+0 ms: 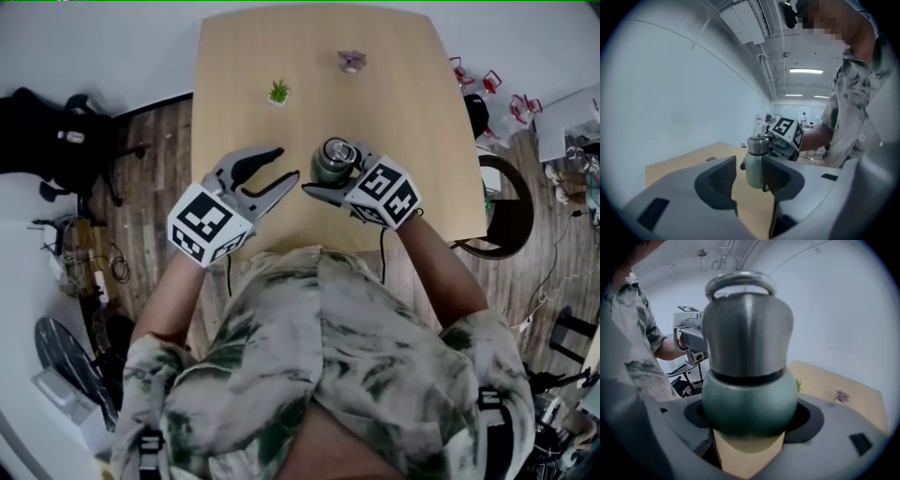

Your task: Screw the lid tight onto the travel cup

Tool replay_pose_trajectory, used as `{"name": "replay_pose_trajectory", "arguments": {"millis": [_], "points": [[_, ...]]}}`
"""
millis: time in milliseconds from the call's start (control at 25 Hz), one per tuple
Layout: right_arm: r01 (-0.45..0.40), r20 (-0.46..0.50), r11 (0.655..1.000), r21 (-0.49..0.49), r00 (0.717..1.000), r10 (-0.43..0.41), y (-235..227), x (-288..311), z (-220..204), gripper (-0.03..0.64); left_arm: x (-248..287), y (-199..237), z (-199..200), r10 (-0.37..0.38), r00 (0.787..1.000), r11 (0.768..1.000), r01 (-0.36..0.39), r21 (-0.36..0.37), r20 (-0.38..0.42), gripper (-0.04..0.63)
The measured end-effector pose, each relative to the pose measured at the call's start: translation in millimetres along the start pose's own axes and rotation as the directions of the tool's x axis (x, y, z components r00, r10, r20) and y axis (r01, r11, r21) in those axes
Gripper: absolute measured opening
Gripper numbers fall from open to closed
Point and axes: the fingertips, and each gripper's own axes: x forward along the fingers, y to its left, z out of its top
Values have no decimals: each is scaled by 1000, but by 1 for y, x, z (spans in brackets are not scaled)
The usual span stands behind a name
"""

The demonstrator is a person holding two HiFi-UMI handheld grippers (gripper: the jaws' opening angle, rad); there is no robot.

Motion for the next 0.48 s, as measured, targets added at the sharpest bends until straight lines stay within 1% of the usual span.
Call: {"name": "replay_pose_trajectory", "arguments": {"millis": [120,240,480], "points": [[-1,-17,1000,-17,1000,1,3,3,-2,403,6,-6,9,-29,1000,999,29,22,0,177],[-3,-27,1000,-22,1000,3,7,7,0,403,11,-10,18,-45,999,999,45,20,7,197],[-4,-24,1000,-5,1000,4,10,14,5,403,29,-18,22,-31,1000,999,31,11,-2,229]]}}
